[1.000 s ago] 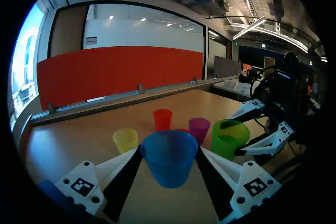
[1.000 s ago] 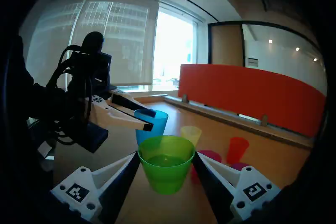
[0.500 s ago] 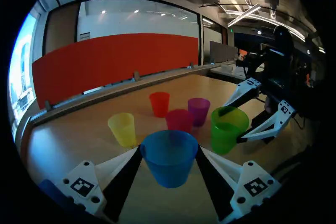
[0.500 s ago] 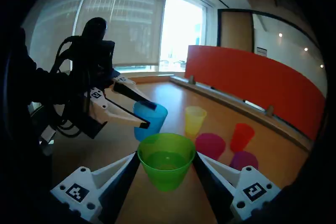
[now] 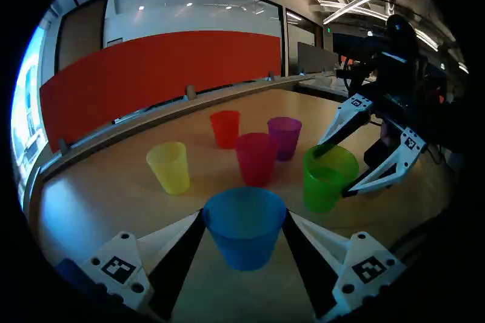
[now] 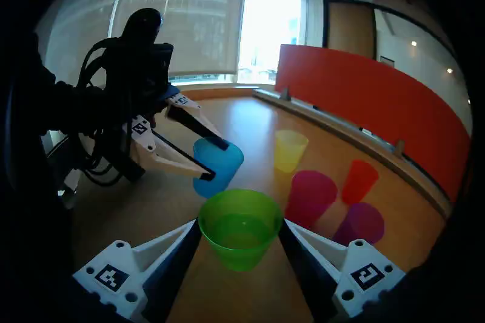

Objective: Pour water

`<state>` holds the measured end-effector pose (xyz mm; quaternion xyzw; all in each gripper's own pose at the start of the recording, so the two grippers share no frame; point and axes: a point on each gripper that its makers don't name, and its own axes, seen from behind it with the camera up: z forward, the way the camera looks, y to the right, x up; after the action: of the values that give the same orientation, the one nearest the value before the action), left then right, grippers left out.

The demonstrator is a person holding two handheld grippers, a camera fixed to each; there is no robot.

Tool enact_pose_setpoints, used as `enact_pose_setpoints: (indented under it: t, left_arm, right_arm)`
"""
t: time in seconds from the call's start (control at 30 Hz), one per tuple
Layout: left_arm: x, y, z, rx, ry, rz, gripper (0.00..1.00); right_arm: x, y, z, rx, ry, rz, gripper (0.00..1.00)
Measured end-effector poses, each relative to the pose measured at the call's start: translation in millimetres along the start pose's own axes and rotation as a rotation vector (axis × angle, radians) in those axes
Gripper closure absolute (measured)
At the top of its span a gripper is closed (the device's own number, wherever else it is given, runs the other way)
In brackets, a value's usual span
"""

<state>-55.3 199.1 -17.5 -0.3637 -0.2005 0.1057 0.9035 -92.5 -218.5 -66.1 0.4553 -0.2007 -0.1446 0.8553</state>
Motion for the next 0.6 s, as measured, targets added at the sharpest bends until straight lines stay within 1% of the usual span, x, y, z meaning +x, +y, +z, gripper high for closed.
enact_pose_setpoints:
  t: [0.2, 0.37, 0.6]
  left_arm:
    - [-5, -0.1, 4.0, -0.002, -0.010, 0.005, 0.12]
    - [-5, 0.5, 4.9, -0.007, -0.007, 0.006, 0.12]
    - [-8, 2.9, 5.8, -0.016, -0.021, 0.014, 0.12]
  right_arm:
    - [-8, 1, 1.5, 0.006, -0.022, 0.005, 0.08]
    - [-16, 3, 2.0, 0.011, -0.040, 0.015, 0.08]
    - [-23, 3, 3.1, 0.012, -0.062, 0.020, 0.08]
